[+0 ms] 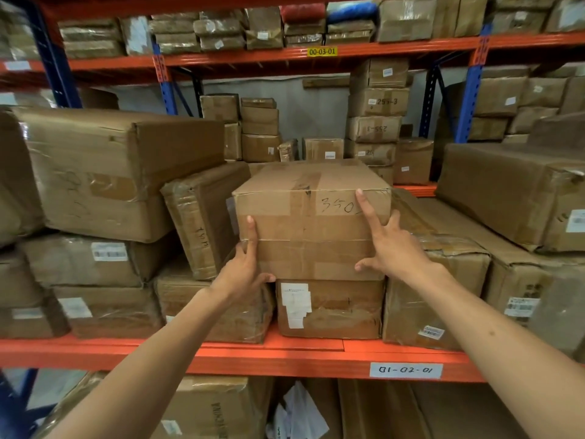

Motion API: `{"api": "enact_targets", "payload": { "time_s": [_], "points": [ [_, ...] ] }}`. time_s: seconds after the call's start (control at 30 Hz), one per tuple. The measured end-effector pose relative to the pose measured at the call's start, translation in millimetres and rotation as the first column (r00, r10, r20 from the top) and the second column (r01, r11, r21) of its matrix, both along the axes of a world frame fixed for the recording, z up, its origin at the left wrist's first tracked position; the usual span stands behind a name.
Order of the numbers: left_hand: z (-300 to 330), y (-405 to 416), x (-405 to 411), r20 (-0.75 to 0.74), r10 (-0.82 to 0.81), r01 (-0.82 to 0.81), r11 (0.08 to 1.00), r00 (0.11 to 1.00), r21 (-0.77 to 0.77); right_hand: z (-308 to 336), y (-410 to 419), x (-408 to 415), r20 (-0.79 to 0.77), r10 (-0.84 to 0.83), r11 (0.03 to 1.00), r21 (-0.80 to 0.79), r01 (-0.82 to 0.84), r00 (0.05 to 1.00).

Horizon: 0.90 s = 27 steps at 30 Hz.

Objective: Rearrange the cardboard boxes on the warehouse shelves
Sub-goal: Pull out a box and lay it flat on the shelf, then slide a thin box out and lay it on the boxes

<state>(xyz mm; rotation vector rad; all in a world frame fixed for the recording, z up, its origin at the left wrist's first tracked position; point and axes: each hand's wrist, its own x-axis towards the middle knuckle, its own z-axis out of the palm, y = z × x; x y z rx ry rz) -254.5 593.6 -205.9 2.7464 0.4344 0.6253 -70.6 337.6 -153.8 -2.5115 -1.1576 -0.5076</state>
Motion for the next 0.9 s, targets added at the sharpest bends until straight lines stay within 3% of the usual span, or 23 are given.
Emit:
{"api": "enact_targets", "payload": {
  "time_s": [0.1, 0.17, 0.27, 0.37, 0.43, 0.57, 0.67, 0.77, 0.9],
  "points": [
    [10.9, 2.9, -16.0, -0.106, 0.017, -0.009, 0.997, 0.994, 0.072, 0.1, 0.4, -12.2, -0.069, -0.007, 0.999, 0.053, 0.010, 0.998],
    [14.7, 7.6, -29.3, -0.075, 0.067, -0.051, 0.979, 0.995, 0.196, 0.8, 6.1, -21.2, -0.031, -0.045, 0.993, 0.112, 0.048, 0.999],
    [23.1, 16.4, -50.7, 0.162, 0.157, -0.207, 0.908, 0.974, 0.364, 15.5, 22.2, -33.8, 0.136, -0.053, 0.982, 0.189, 0.027, 0.989],
    [32.5, 28.2, -68.3, 0.421, 0.232, -0.377, 0.876, 0.877, 0.301, 41.0, 46.1, -50.2, 0.236, 0.025, 0.983, 0.171, -0.067, 0.972],
    [37.3, 38.2, -78.1, 0.474, 0.324, -0.467, 0.856, 0.819, 0.222, 54.9, 67.1, -63.4, 0.251, 0.115, 0.978, 0.138, -0.153, 0.961],
    [31.2, 49.1, -93.7, 0.369, 0.494, -0.564, 0.819, 0.787, 0.106, 79.5, 113.4, -88.9, 0.216, 0.301, 0.950, 0.016, -0.311, 0.929],
    [13.3, 47.2, -93.2, 0.271, 0.523, -0.559, 0.826, 0.808, 0.073, 92.9, 149.5, -104.6, 0.189, 0.431, 0.900, -0.160, -0.406, 0.882],
    [2.0, 45.6, -82.2, 0.199, 0.533, -0.534, 0.844, 0.823, -0.053, 100.6, 181.4, -116.2, 0.232, 0.479, 0.861, -0.312, -0.401, 0.847],
    [-3.7, 46.1, -65.4, 0.153, 0.509, -0.489, 0.859, 0.847, -0.150, 106.8, 212.6, -119.7, 0.228, 0.472, 0.860, -0.332, -0.387, 0.852]
  ]
}}
